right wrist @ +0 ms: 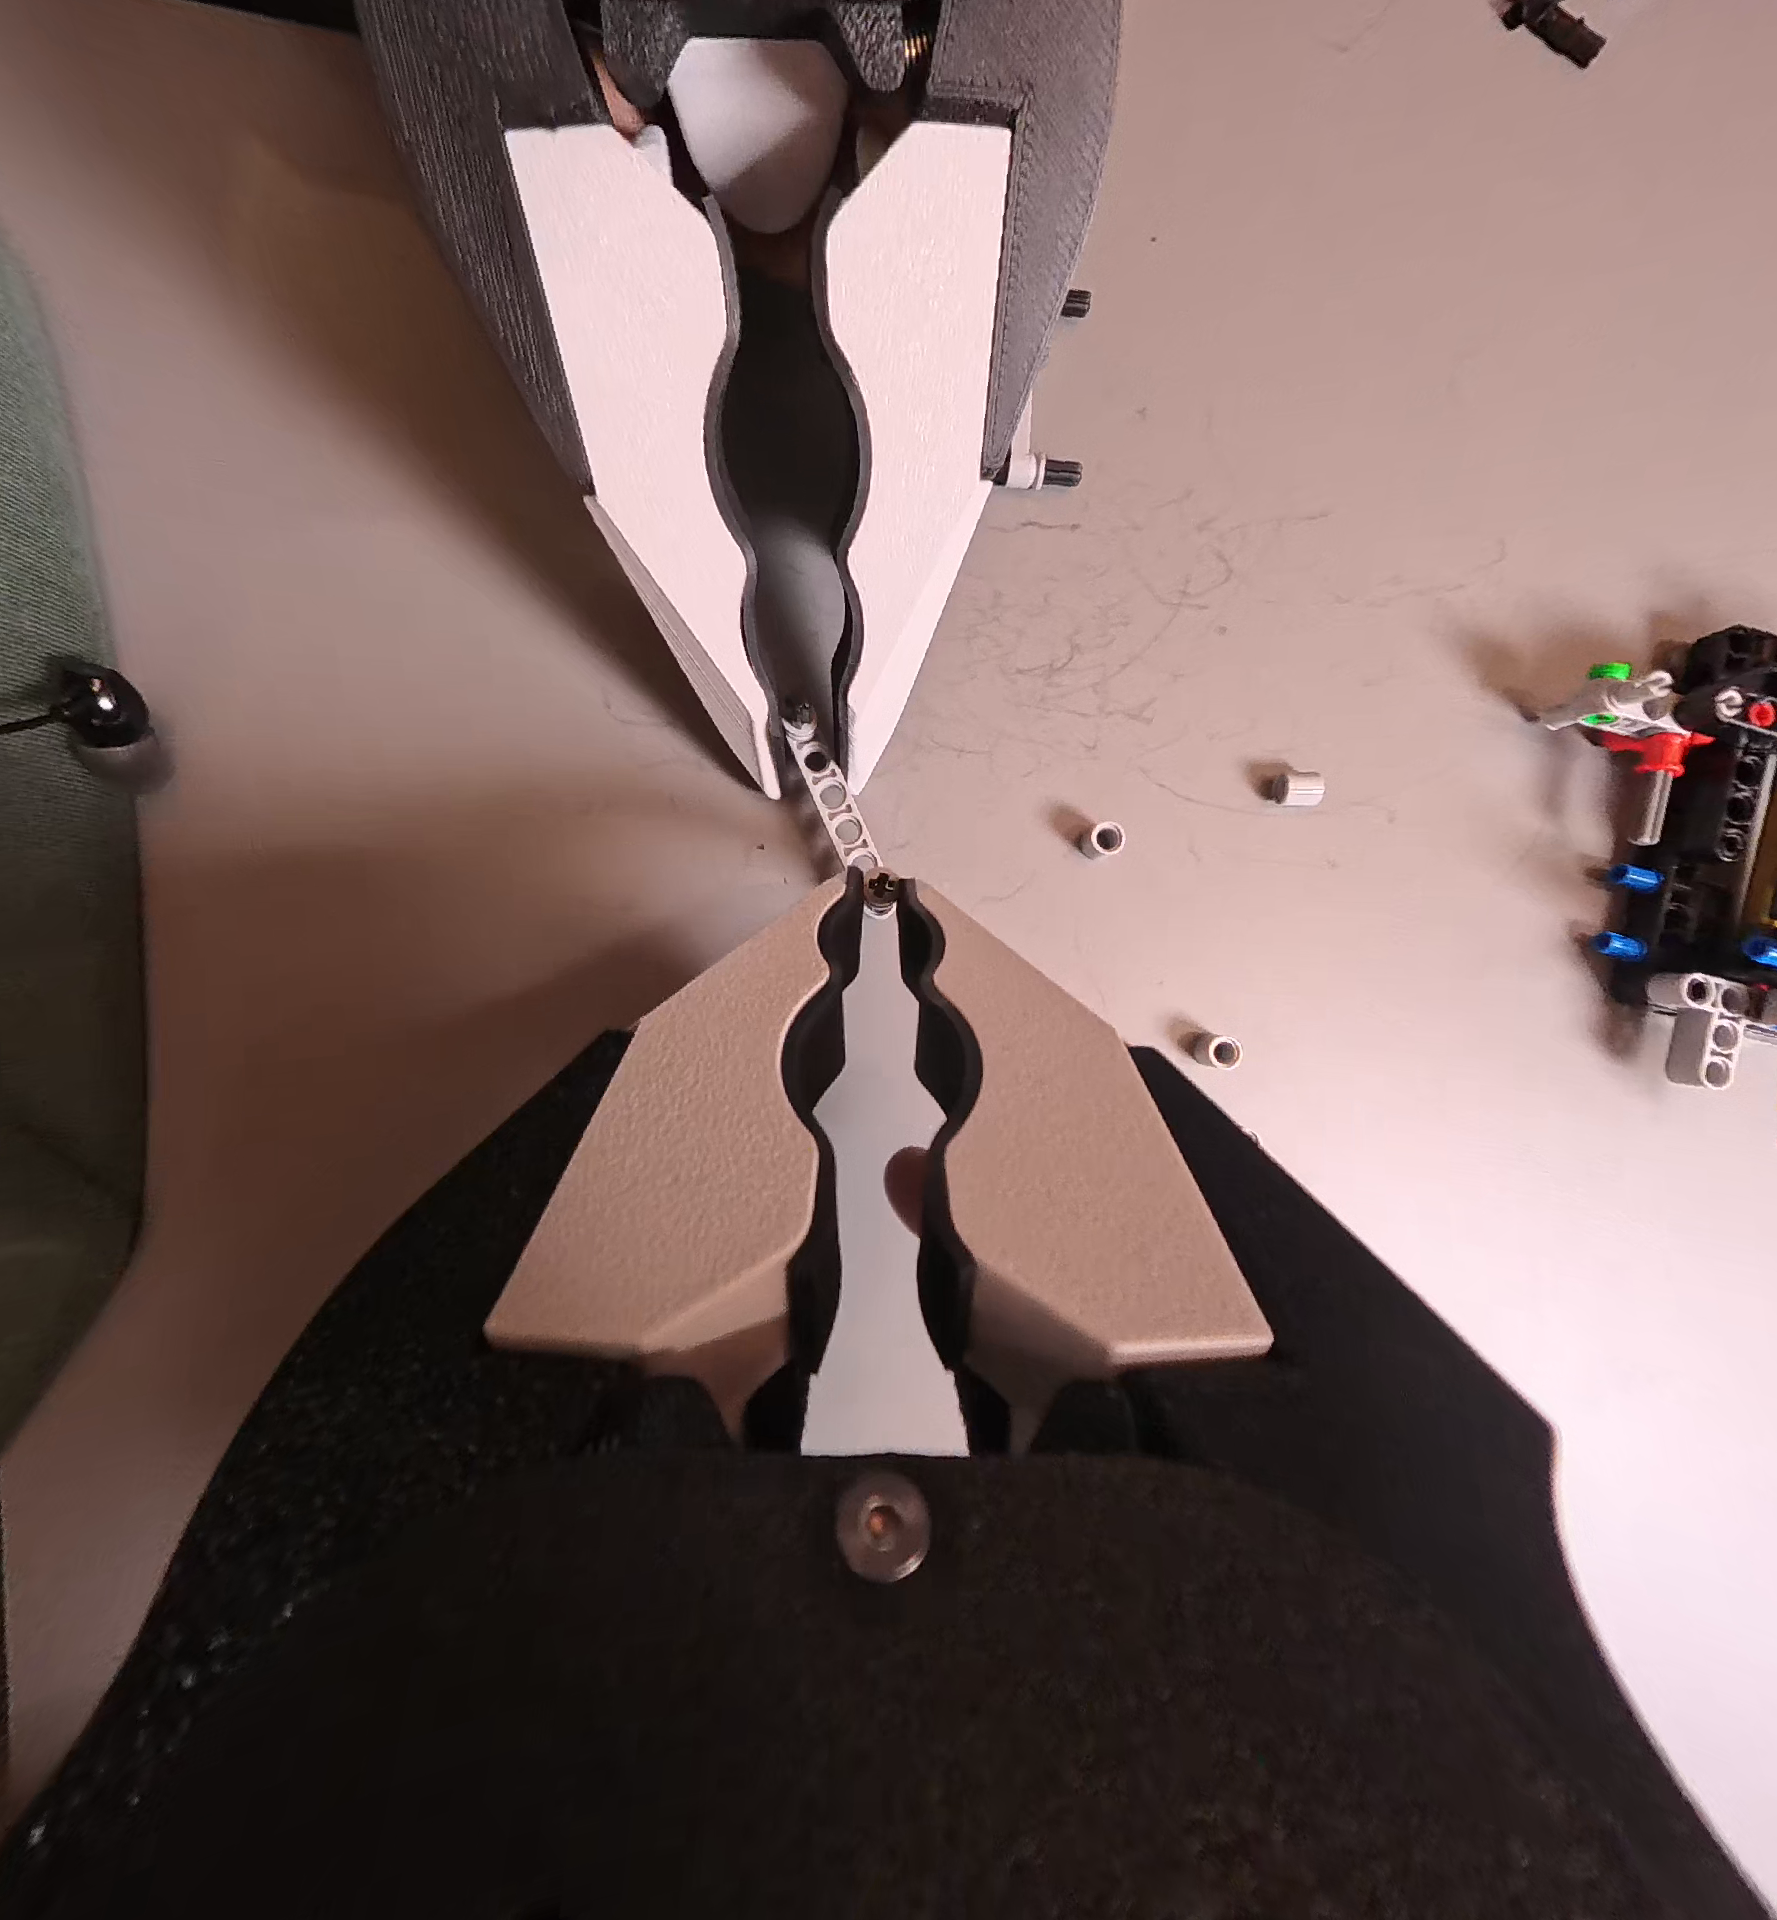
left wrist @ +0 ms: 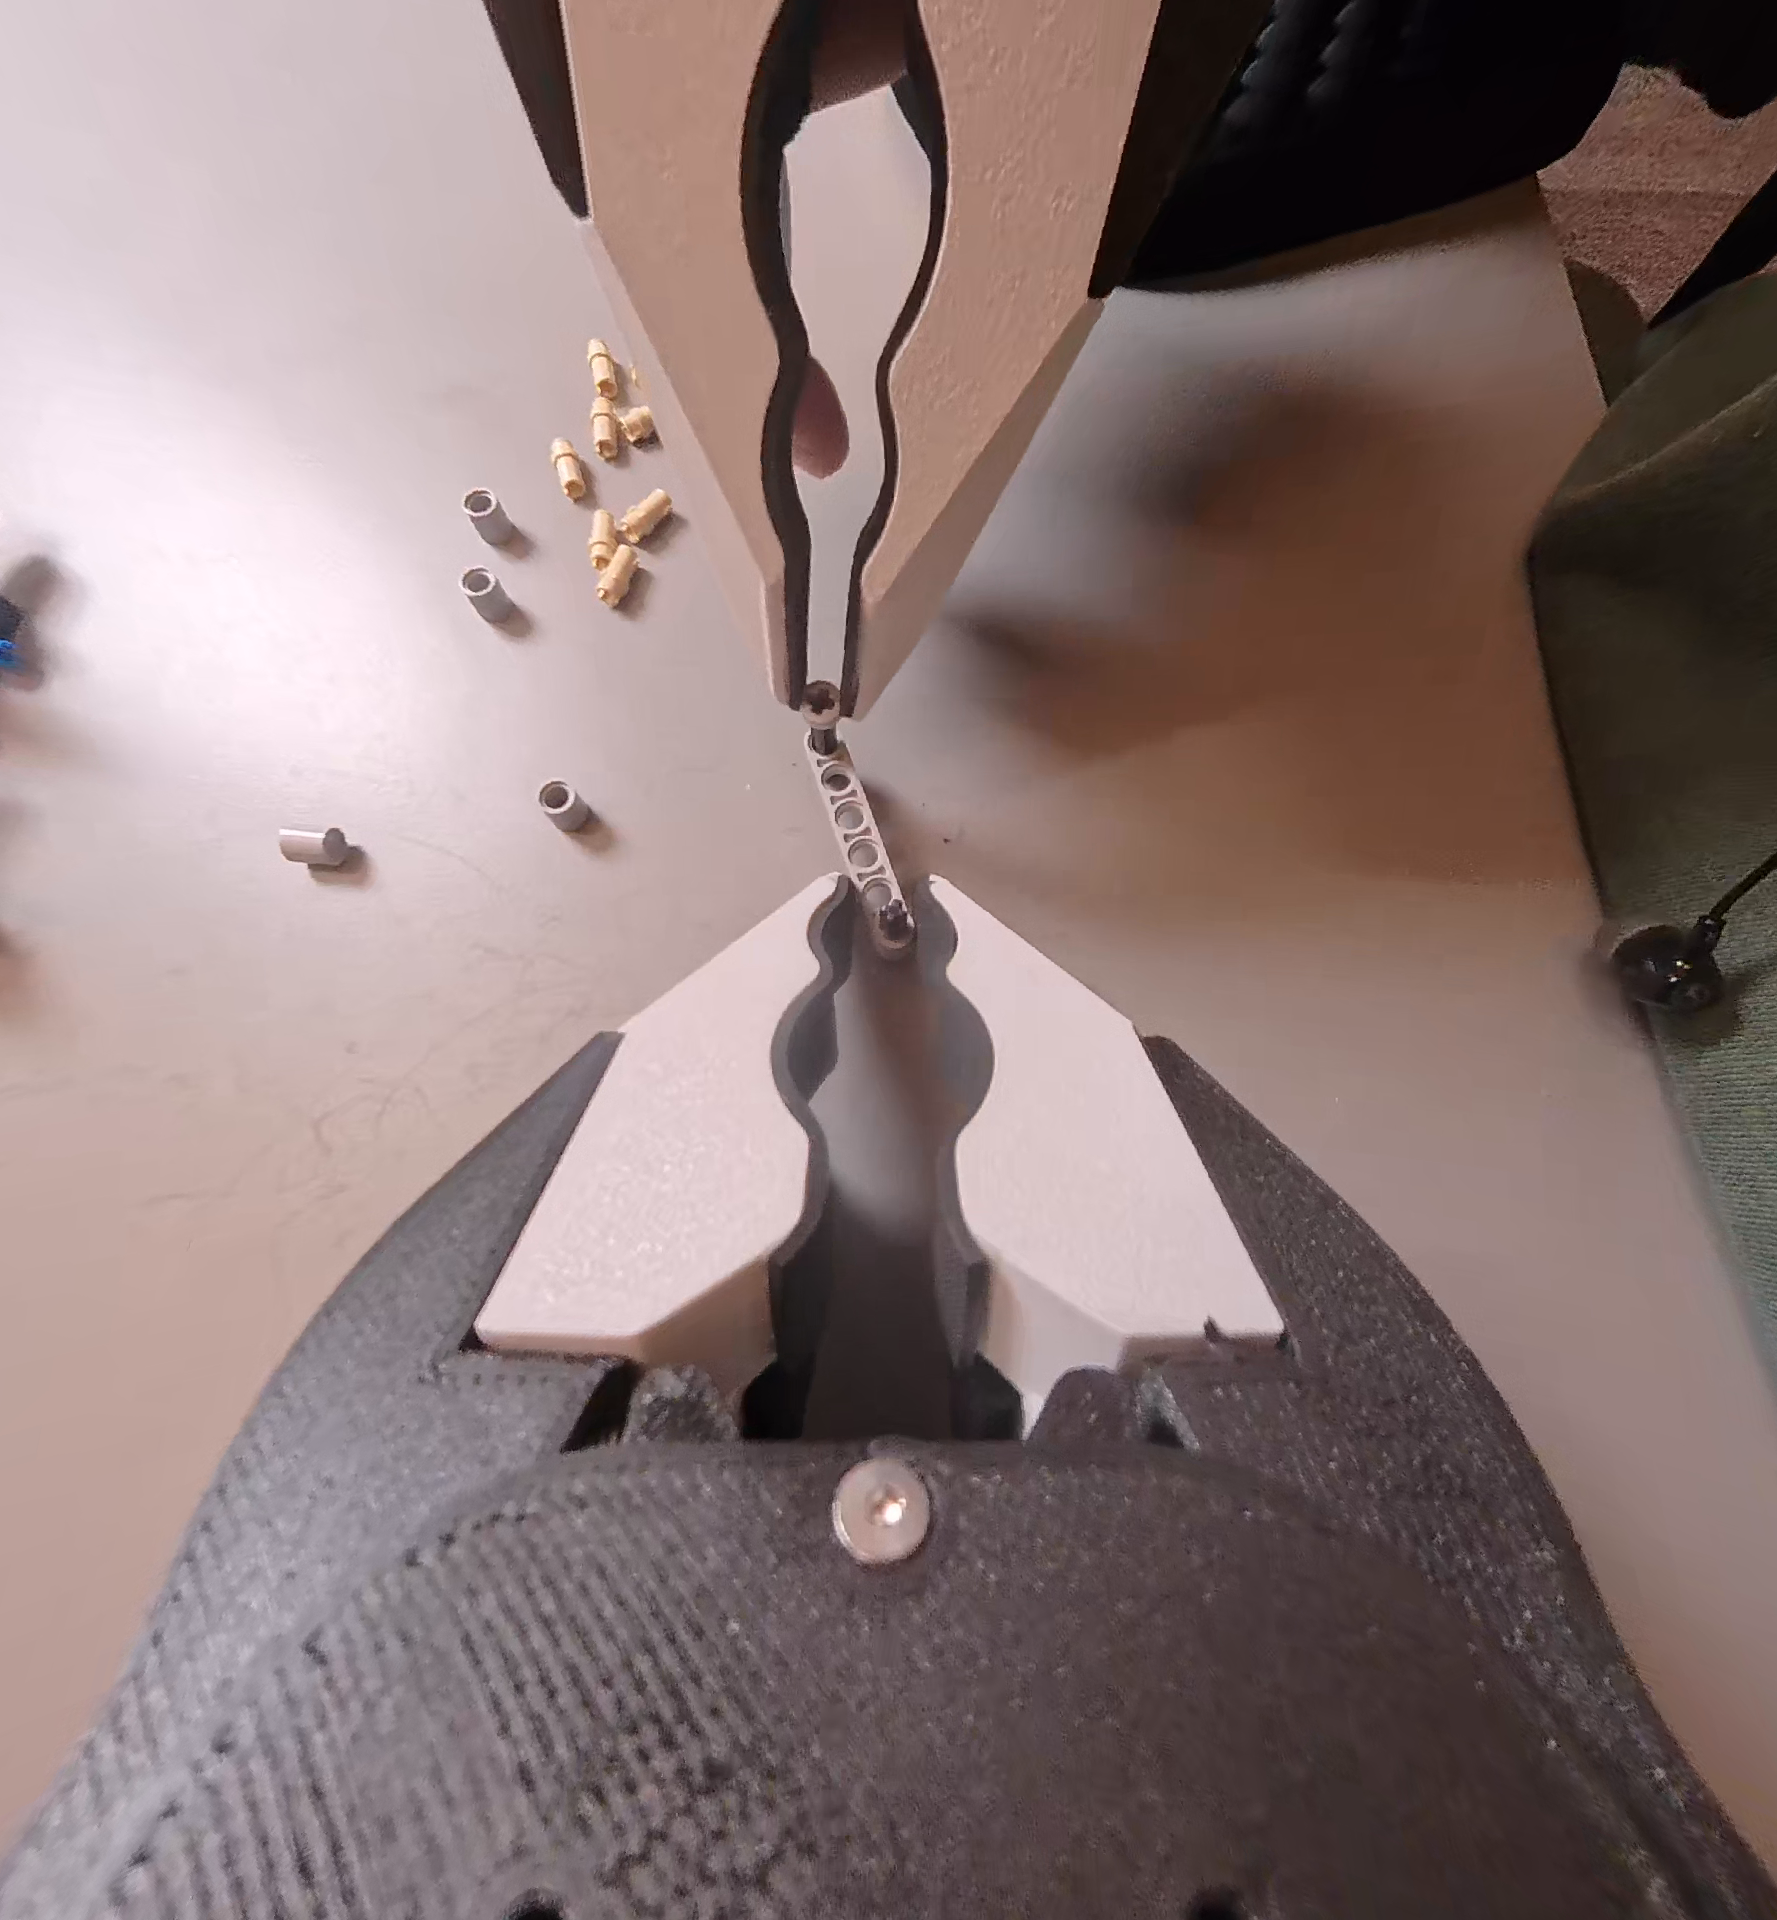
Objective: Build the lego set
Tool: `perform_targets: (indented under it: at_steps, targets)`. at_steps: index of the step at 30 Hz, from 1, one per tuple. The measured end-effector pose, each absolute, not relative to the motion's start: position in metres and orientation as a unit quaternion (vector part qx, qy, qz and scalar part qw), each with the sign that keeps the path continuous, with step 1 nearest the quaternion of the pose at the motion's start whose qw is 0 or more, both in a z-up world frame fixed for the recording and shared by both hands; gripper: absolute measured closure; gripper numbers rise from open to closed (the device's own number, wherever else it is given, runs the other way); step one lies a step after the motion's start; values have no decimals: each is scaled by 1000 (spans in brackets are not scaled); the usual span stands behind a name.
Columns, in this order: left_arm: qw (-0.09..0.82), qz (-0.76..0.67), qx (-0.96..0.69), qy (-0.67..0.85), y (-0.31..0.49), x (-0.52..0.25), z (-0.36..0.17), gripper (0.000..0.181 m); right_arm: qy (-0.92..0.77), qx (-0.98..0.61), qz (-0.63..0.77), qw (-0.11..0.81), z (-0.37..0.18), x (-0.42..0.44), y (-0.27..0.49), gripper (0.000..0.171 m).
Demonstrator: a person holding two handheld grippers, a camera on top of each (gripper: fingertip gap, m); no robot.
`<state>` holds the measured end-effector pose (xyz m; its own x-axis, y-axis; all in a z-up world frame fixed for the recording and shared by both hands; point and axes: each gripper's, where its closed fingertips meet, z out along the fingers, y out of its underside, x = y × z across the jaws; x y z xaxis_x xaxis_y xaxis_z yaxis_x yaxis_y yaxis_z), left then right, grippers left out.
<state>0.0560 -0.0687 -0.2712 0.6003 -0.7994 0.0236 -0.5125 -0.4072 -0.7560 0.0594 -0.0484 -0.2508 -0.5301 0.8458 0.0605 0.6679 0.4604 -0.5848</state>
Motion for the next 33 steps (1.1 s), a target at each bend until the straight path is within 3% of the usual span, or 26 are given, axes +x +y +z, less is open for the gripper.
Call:
perform_targets:
  at_steps: [26,29,33]
  targets:
    - [371,-183,-821,393,-67,53,-272,175,-853,-448,245,104,-260,70,-60,165]
    - [370,-177,-824,390,-66,52,-272,175,-853,-438,228,167,-255,63,-47,169]
    - [366,-187,-825,389,-65,53,-272,175,-847,-445,245,160,-255,63,-49,168]
